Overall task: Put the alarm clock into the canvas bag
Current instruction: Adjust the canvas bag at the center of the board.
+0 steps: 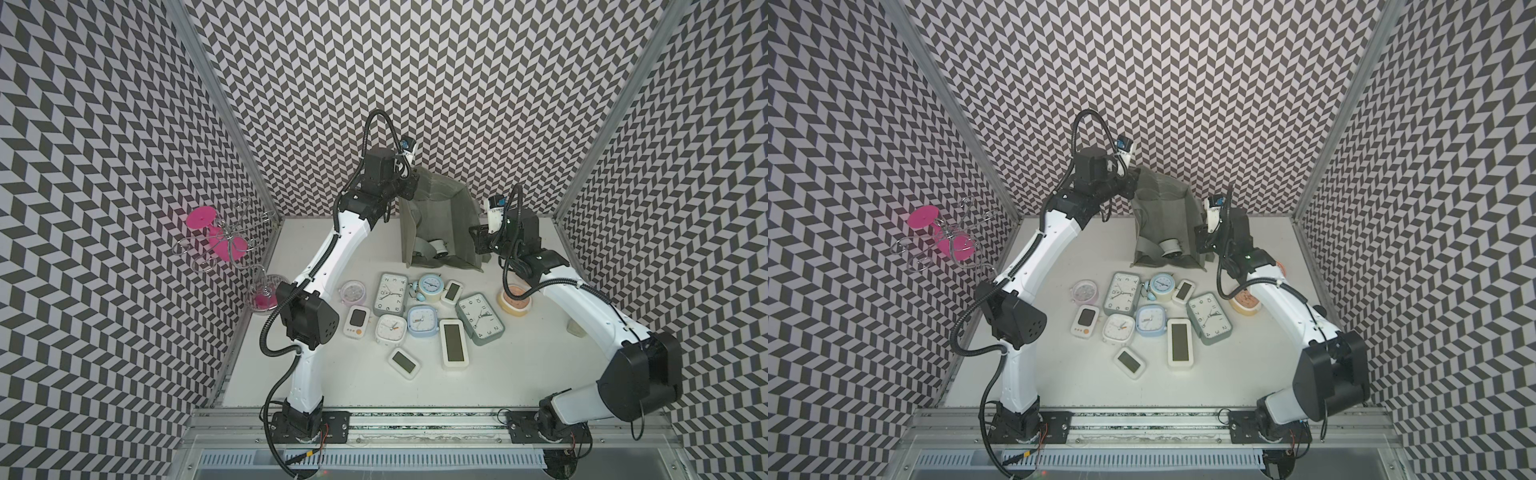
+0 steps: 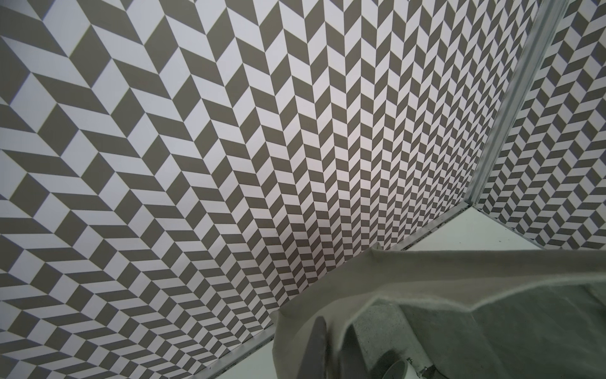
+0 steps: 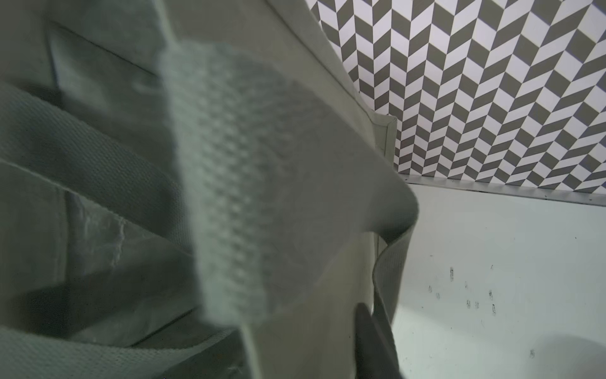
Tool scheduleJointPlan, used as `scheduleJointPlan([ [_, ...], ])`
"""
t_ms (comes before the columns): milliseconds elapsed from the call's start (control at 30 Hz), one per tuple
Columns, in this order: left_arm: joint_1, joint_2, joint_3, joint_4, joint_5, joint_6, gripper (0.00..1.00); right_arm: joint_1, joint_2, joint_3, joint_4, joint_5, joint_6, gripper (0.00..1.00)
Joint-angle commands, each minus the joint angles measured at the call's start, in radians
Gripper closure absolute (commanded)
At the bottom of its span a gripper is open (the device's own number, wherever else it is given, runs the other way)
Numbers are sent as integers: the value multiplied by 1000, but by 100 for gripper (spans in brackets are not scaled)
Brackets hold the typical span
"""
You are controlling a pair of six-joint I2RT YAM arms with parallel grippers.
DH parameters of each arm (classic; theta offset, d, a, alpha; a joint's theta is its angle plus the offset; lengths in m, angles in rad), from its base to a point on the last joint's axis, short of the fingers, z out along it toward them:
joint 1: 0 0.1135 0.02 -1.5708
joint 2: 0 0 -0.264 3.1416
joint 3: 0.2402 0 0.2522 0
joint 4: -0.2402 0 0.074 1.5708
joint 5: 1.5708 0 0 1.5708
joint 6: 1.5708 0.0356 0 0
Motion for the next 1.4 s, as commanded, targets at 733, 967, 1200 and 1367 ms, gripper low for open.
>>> scheduleJointPlan([
  [733, -34, -707, -803, 386, 111, 87, 10, -9, 189, 360, 38, -122, 53, 100],
  [967, -142, -571, -775, 322, -97, 41, 24, -9, 133, 285, 94, -142, 48, 100],
  [1200, -177, -542, -775, 228, -221, -301, 41, -9, 119, 247, 121, -142, 54, 100],
  [1367, -181, -614, -891, 311, -156, -503, 40, -9, 102, 206, 151, -153, 59, 100],
])
